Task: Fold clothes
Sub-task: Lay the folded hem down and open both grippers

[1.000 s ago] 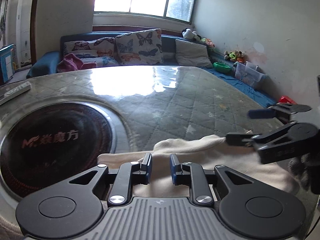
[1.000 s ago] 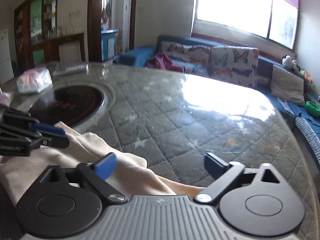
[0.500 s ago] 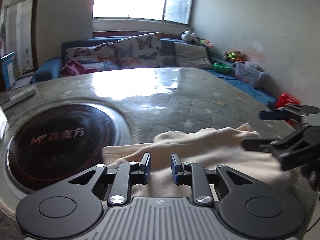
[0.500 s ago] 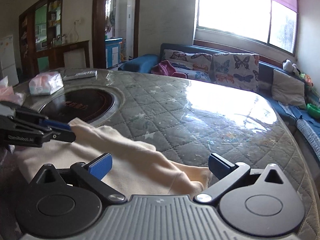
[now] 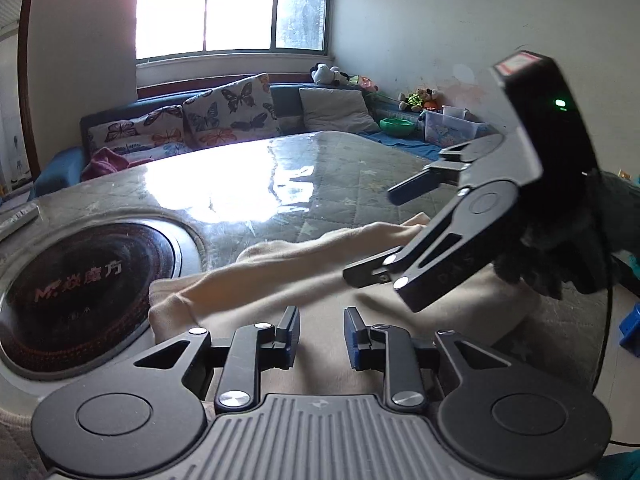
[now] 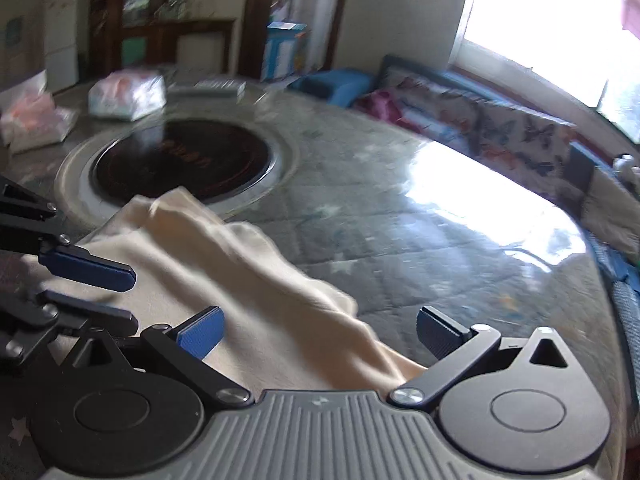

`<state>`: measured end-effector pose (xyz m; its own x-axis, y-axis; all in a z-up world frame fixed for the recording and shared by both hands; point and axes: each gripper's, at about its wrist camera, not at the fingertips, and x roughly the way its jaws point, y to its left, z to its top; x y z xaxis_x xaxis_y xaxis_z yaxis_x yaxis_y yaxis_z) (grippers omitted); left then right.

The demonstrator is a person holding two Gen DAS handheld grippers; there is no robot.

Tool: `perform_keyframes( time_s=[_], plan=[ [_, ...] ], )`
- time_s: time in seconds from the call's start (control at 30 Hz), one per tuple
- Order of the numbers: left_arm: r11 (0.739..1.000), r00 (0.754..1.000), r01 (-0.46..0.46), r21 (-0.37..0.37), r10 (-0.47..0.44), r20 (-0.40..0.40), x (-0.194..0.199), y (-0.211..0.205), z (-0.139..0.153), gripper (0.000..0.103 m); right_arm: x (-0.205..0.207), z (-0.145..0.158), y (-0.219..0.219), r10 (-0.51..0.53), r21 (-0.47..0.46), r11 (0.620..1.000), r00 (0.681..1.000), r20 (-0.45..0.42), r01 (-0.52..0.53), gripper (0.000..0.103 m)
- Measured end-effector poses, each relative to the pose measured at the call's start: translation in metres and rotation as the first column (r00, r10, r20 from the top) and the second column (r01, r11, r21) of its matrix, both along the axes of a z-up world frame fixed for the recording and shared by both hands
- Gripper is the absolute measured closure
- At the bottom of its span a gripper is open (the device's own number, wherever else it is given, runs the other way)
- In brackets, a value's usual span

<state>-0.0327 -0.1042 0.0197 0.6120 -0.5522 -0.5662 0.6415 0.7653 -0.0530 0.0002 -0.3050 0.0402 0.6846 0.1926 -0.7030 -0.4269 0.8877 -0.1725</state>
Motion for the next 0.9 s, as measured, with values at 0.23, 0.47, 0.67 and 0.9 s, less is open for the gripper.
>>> perform_keyframes(
  time_s=[0.23,0.47,0.67,0.9],
  plan=[
    [1.000,1.000,0.012,-0.015,-0.012,-0.013,-0.002,0.004,-0.005,0.076,0.021,-0.002,0.013,-0.001,-0.028,1.000,1.000,0.005,0.001,0.000],
    [0.999,1.000,0.014,-0.029,-0.015,-0.021,0.000,0.005,-0.006,0.073,0.041,-0.007,0.021,0.010,-0.056,0.998,1.000,-0.023,-0.011,0.000],
    [0.999,1.000,0.013,-0.038,-0.014,-0.025,0.001,0.006,-0.007,0.072,0.052,-0.007,0.021,-0.007,-0.037,0.999,1.000,-0.027,0.006,0.000],
    [0.999,0.999,-0.008,-0.052,0.006,-0.038,0.003,0.009,-0.005,0.065,0.035,0.000,0.006,-0.035,-0.041,0.999,0.999,0.022,0.036,0.000]
  ],
)
